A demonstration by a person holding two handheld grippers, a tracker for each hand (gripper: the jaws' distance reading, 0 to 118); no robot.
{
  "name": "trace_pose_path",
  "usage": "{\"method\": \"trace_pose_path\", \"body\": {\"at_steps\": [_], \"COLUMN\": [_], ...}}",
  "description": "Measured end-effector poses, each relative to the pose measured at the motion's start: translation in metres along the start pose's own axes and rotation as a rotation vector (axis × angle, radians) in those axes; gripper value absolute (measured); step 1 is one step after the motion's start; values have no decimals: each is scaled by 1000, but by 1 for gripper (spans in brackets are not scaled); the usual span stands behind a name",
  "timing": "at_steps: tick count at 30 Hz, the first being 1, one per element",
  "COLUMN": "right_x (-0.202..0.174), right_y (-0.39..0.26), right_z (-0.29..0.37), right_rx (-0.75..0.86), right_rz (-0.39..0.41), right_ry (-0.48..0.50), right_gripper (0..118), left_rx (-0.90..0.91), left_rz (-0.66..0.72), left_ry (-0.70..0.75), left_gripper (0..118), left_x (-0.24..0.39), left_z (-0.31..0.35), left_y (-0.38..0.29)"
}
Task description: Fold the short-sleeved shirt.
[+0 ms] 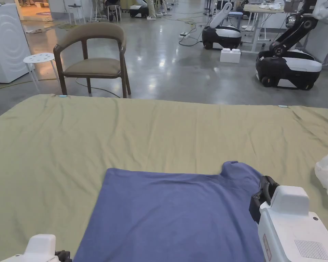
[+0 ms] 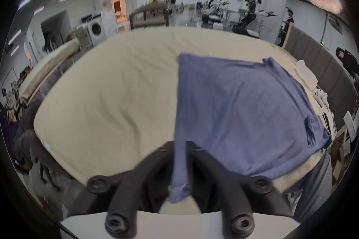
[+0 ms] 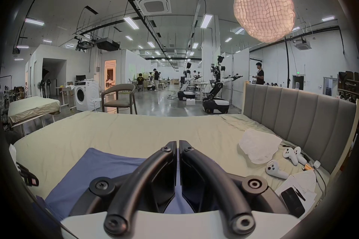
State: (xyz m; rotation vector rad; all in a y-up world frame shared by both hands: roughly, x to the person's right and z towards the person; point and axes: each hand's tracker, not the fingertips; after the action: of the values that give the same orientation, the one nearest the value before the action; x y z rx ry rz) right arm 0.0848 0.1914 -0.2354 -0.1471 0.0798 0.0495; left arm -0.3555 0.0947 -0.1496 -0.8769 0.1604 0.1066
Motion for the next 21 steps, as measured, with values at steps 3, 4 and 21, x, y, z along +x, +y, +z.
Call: {"method": "trace_pose_path", "body": {"at_steps": [3, 4, 21], "right_x": [0, 1, 33], "right_y": [-4, -6, -37], "right_z": [0, -1, 9], "right_rx": [-28, -36, -165], "right_rz": [5, 6, -9], "right_ry": [5, 7, -37], "right_gripper": [1, 1, 1], "left_rx": [-90, -115, -233], "left_rz": [41, 40, 23], "left_ry": [21, 23, 11], "left_gripper": [51, 60, 22], "left_x": [-8, -10, 5], "left_z": [-8, -11, -42], "left_y": [-9, -12, -29]}}
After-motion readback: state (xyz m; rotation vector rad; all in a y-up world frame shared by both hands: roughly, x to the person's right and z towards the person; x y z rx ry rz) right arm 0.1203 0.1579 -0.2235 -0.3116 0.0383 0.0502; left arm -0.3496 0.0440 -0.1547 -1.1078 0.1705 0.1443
